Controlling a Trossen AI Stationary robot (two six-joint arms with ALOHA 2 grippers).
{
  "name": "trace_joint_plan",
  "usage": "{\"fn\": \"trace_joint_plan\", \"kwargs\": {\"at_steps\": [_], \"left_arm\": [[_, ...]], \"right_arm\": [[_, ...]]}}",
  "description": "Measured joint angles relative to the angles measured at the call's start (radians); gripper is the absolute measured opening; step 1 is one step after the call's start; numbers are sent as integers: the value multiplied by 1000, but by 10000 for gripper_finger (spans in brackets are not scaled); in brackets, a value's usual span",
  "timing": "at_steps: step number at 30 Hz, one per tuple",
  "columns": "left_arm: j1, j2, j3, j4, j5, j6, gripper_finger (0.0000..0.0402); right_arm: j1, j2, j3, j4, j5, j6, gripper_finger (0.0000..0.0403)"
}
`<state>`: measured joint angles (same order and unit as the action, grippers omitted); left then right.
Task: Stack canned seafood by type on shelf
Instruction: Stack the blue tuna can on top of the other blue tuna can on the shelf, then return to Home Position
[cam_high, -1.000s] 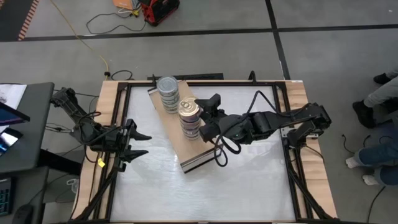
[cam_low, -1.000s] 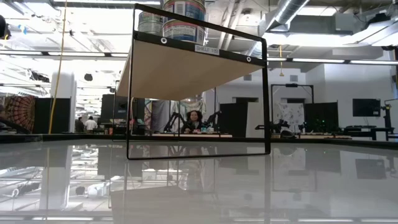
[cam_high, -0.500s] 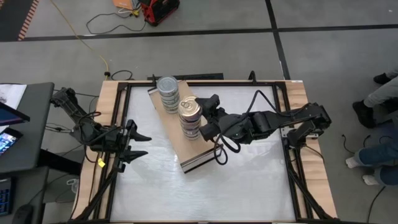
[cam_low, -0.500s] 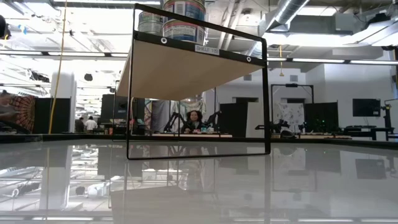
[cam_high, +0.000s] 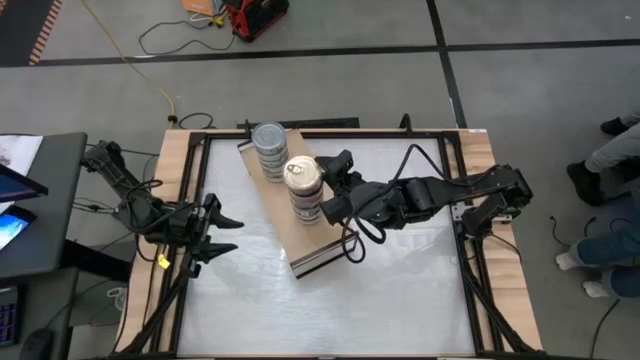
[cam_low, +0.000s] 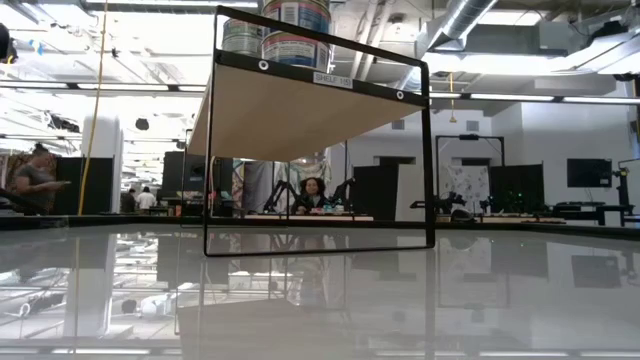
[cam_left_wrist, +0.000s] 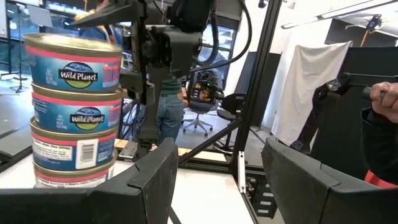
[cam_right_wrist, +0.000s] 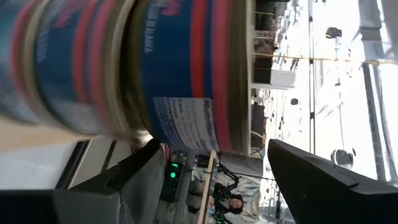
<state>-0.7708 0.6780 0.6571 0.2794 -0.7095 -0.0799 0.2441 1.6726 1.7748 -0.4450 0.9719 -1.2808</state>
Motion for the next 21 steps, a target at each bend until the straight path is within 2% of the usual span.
{"fn": "trace_joint_plan", "kwargs": {"at_steps": [15,17,19,21], "left_arm": [[0,10,0,9,16,-7,224],[-1,10,0,7,16,12,224],[-6,9,0,1,19,47,224],[-15,2,0,-6,37,120,224]], "right_arm": [[13,0,0,3,30,27,317],[21,-3,0,7,72,24,317],[23,-22,-2,-8,107,80,317],[23,-66,-2,-69,118,211,317]]}}
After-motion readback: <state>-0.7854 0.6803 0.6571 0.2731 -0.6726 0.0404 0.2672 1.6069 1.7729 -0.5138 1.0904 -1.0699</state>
